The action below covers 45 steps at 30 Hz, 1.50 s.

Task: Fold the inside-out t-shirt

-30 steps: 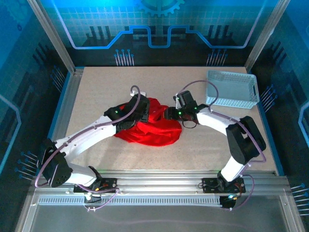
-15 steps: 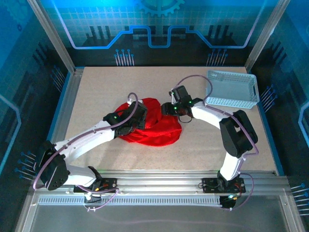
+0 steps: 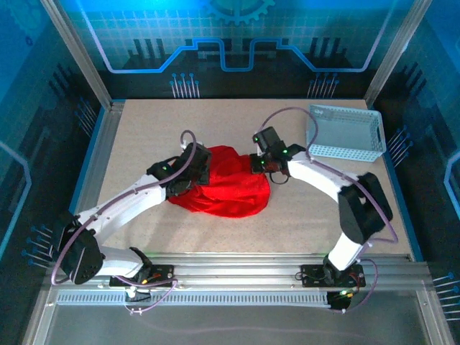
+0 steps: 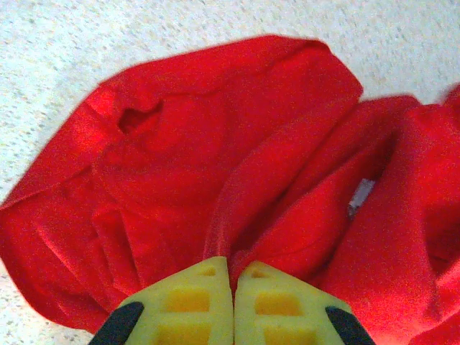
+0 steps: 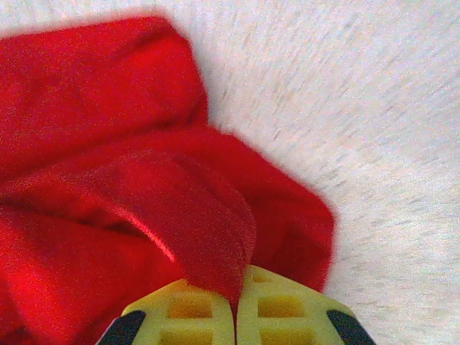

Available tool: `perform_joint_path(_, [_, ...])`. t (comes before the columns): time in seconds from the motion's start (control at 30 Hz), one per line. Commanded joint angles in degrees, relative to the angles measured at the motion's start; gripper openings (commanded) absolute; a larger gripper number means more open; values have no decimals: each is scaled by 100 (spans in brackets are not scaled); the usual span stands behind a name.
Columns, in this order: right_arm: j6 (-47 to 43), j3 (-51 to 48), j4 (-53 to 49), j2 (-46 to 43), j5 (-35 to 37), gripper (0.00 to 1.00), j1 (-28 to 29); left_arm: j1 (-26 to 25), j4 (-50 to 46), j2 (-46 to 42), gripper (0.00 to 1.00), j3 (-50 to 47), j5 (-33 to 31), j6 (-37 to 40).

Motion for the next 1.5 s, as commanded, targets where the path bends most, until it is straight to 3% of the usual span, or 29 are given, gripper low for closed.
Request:
perform_joint_path(0.0, [-457,645,-453,-820,1029,0,40,248,-251,106,4,669,-100,128])
perform_joint_path(0.23, [-1024,1989,-851,-2000,1582,0,235,269,-307,284,3,2659,-28,823])
perform_joint_path(0.37, [-1175,2037,-862,-2476,1882,0,517,208,324,-124,10,2444,17,950])
perform_joint_path(0.43, [-1129,1650,-829,-2622,1978,0,697,219,332,-61,14,2155,-50,991])
perform_joint_path(0.53, [-1055,641,-529,-2735,2016,0,1054,325,-440,425,10,1987,-225,711])
perform_joint_path(0.63, [-715,-335,-229,-2613,1588,0,1434,599,-663,619,9,1271,12,288])
perform_joint_path(0.77, [-353,-1310,450,-2237,1062,0,2005,962,-592,695,21,373,442,-101])
perform_joint_path(0.83, [-246,-1541,756,-2011,735,12,2156,1098,-684,783,29,194,554,-221])
perform_joint_path(0.9, [-236,-1589,866,-1936,657,37,2209,1136,-802,788,41,146,573,-341])
perform_joint_path(0.93, [-270,-1570,857,-1972,692,48,2192,1129,-821,726,46,124,608,-400])
perform_joint_path(1.03, [-483,-1429,676,-2198,821,61,1995,1065,-868,284,56,-38,592,-790])
perform_joint_path(1.27, [-380,-1292,176,-2295,468,65,799,-68,-900,-587,62,-322,280,-2002])
perform_joint_path(1.47, [-18,-1169,-181,-1521,225,63,428,-668,-483,-252,64,-748,971,-2631])
